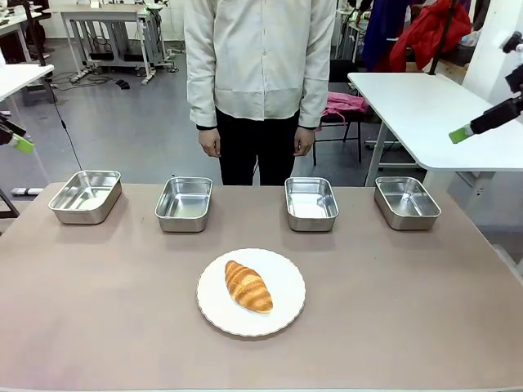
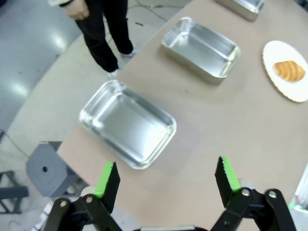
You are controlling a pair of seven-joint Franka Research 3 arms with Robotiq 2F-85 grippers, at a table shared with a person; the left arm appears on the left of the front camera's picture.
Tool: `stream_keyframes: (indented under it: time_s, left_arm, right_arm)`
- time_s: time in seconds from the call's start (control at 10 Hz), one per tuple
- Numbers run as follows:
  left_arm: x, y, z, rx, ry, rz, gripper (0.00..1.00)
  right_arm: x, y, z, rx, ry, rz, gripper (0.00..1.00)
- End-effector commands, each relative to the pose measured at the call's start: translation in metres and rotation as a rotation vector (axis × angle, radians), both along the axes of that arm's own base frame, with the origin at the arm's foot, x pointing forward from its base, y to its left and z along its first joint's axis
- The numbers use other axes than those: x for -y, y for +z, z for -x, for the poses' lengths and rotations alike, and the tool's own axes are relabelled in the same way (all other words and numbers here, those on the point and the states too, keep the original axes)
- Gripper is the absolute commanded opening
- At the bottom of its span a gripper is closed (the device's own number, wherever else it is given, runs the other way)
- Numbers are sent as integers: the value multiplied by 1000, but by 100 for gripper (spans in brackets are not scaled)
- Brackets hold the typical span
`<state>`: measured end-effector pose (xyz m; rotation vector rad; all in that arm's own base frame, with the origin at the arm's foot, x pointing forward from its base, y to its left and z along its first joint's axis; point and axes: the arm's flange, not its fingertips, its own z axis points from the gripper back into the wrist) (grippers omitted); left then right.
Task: Place the bread in the container.
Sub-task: Place the Butter Roll into the Airtight Container indicated by the human.
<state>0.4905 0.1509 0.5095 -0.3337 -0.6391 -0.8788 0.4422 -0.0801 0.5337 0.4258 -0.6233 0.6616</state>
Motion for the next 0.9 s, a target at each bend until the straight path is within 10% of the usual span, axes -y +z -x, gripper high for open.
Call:
stream_keyframes:
  time_s: [0.0, 0.5, 0.8]
  left_arm:
    - [-7, 7, -3, 33, -11, 49, 100]
    - [-4, 1, -1, -1, 6, 0, 100]
    - [-25, 30, 29, 115, 30, 37, 100]
  right_arm:
    - [-10, 8, -1, 16, -15, 6, 100]
    - [-10, 8, -1, 16, -15, 6, 100]
    - [12, 7, -9, 62, 12, -16, 100]
